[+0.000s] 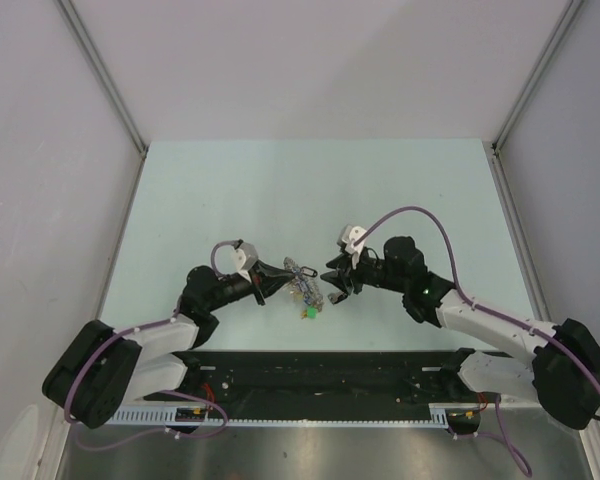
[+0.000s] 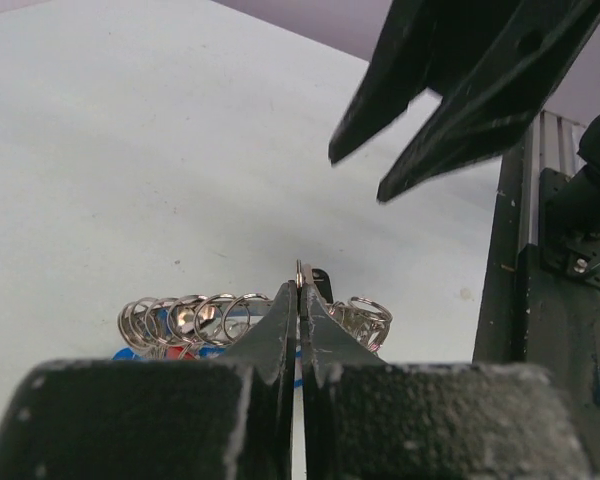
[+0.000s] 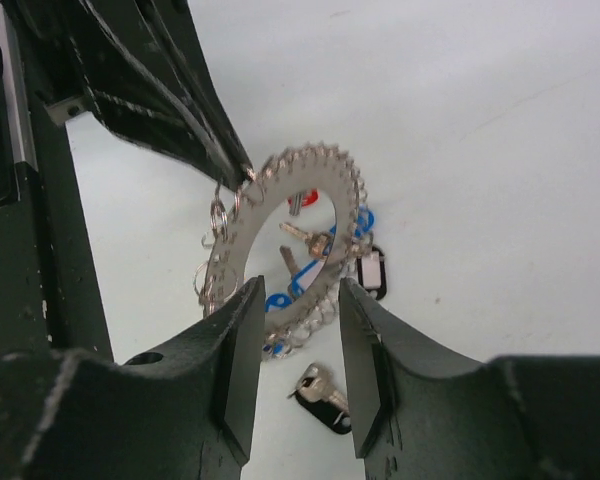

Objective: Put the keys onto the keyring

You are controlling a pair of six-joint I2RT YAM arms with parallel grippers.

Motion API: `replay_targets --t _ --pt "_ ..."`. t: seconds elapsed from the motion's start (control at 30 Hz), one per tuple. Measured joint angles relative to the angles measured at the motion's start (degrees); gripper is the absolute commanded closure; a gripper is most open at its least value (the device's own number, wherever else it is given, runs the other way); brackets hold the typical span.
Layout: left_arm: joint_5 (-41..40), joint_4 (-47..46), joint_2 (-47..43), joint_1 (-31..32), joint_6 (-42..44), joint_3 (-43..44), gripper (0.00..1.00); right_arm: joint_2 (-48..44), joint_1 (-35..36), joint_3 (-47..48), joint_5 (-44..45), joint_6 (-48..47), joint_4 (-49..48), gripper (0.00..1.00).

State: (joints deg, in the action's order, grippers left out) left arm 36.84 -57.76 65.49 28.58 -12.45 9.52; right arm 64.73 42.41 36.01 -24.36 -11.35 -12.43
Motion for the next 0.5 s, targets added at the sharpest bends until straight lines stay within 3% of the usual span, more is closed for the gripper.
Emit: replay_targets --t 0.17,0.5 --pt "-1.29 -4.79 0.83 0.22 -2.47 -1.53 1.00 1.75 0.61 -11.45 3.17 9.53 -20.04 0.59" --pt "-2.54 -9.60 1.60 0.57 -4.66 -2.97 1.00 13.46 4.79 -14.93 9.90 18.69 -48.65 0.58"
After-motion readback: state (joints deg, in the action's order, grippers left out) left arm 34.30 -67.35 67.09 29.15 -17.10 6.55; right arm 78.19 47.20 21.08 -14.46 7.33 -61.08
